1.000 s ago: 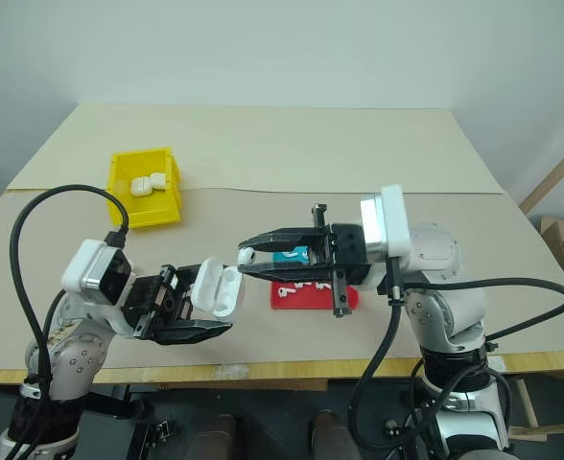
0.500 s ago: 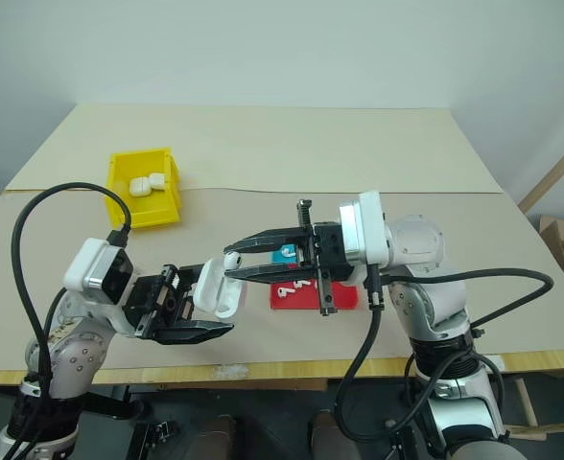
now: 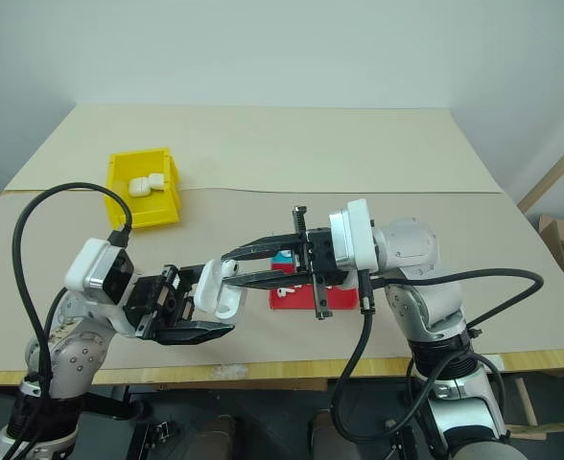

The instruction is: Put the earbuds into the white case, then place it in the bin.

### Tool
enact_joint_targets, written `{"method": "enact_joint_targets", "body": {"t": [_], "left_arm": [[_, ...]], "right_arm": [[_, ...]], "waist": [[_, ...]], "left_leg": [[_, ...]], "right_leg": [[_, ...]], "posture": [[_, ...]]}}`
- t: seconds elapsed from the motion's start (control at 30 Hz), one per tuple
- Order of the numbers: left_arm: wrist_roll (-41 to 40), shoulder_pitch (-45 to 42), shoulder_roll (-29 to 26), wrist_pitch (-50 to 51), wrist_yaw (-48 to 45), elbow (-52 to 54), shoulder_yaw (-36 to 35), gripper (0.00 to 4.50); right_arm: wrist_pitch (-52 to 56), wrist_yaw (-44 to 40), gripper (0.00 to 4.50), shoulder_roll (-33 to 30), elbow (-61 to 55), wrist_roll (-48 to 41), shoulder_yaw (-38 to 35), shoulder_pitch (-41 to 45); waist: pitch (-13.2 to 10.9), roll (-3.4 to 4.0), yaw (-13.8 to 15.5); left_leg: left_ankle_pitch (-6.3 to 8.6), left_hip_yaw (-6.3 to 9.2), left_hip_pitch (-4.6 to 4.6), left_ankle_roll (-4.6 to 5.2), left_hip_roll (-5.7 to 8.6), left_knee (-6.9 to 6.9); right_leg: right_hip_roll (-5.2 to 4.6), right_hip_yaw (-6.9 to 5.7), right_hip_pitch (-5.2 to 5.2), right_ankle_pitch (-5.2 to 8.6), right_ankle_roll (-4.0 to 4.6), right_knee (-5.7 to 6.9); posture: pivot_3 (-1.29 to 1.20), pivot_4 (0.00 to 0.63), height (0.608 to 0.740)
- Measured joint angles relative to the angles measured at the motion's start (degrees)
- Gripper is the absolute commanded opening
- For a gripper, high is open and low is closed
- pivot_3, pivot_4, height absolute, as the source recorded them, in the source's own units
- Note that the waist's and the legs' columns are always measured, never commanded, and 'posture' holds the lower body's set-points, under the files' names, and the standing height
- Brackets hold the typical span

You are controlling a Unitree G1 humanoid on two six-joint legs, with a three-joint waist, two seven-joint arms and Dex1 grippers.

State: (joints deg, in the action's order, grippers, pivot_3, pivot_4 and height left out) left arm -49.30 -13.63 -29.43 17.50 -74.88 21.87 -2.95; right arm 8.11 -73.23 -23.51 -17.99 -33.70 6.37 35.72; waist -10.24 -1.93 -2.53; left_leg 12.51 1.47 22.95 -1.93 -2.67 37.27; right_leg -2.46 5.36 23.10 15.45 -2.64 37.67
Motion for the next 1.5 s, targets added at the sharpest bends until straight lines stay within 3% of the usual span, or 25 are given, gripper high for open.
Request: {"method": "enact_joint_targets", "body": {"t": [0.27, 0.43, 0.83, 1.0, 1.1, 1.2, 1.37, 1.5], "left_arm": [[0.5, 0.0, 0.0, 0.0, -0.3, -0.3, 0.0, 2.77], [0.8, 0.0, 0.0, -0.2, -0.9, -0.4, 0.0, 2.77], [1.8, 0.4, 0.0, -1.2, -2.0, -1.6, 0.0, 2.77], [2.0, 2.4, -1.2, -1.4, -2.3, -1.6, -0.9, 2.77], [2.1, 4.8, -3.0, -2.0, -2.9, -1.7, -2.7, 2.77], [2.0, 5.7, -4.0, -2.3, -3.3, -1.6, -3.4, 2.77], [2.0, 6.5, -4.2, -2.4, -3.0, -1.4, -4.0, 2.77], [2.0, 6.4, -4.0, -2.4, -2.2, -1.4, -4.0, 2.77]], "right_arm": [[-0.3, -0.5, 0.70, -0.6, 0.0, 0.4, 0.4, -0.1], [-0.4, -0.4, 2.30, -0.7, 0.0, 0.6, 0.4, -0.3], [-0.6, 1.3, 2.30, -1.2, 1.5, 0.2, -1.2, 0.7], [5.5, 5.6, 2.30, -7.1, 6.0, -0.4, -4.5, 5.4], [10.0, 7.5, 2.30, -12.9, 11.8, 4.9, -3.8, 8.8], [11.3, 7.0, 2.30, -16.3, 17.1, 13.7, 3.1, 13.0], [4.9, 3.6, 2.30, -15.5, 32.1, 31.0, 17.2, 24.5], [-1.7, 0.5, 2.30, -10.9, 43.2, 38.8, 23.3, 32.3]], "waist": [[0.0, 0.00, 0.0], [0.0, 0.00, 0.0], [0.0, 0.00, 0.0], [0.0, 0.01, 0.0], [0.0, 0.01, 0.0], [0.0, 0.02, -0.3], [0.0, 0.05, -0.5], [-0.1, 0.08, -0.7]], "left_leg": [[0.00, 0.00, 0.00, 0.00, 0.00, 0.00], [0.00, 0.00, 0.00, 0.00, 0.00, 0.00], [0.00, -0.01, 0.00, 0.00, 0.00, 0.00], [0.00, -0.02, 0.00, 0.00, 0.00, -0.02], [0.00, -0.04, 0.00, 0.00, 0.00, -0.06], [0.00, -0.10, 0.00, 0.00, -0.01, -0.08], [0.00, -0.13, 0.01, 0.00, -0.01, -0.11], [0.00, -0.10, 0.07, 0.00, -0.01, -0.14]], "right_leg": [[0.00, 0.00, 0.00, 0.00, 0.00, 0.00], [0.00, 0.00, 0.00, 0.00, 0.00, -0.01], [0.00, 0.01, 0.00, 0.00, 0.00, 0.00], [0.00, 0.02, 0.01, 0.00, 0.01, -0.03], [0.00, 0.03, 0.05, 0.01, 0.03, -0.04], [0.00, 0.08, 0.11, 0.01, 0.03, -0.03], [0.00, 0.10, 0.15, 0.01, 0.04, -0.04], [-0.01, 0.08, 0.19, 0.01, 0.04, -0.05]], "posture": [[0.00, 0.150, 0.740], [0.00, 0.150, 0.740], [0.00, 0.150, 0.740], [0.00, 0.150, 0.740], [0.00, 0.150, 0.740], [0.00, 0.150, 0.740], [0.00, 0.150, 0.740], [0.00, 0.150, 0.740]]}}
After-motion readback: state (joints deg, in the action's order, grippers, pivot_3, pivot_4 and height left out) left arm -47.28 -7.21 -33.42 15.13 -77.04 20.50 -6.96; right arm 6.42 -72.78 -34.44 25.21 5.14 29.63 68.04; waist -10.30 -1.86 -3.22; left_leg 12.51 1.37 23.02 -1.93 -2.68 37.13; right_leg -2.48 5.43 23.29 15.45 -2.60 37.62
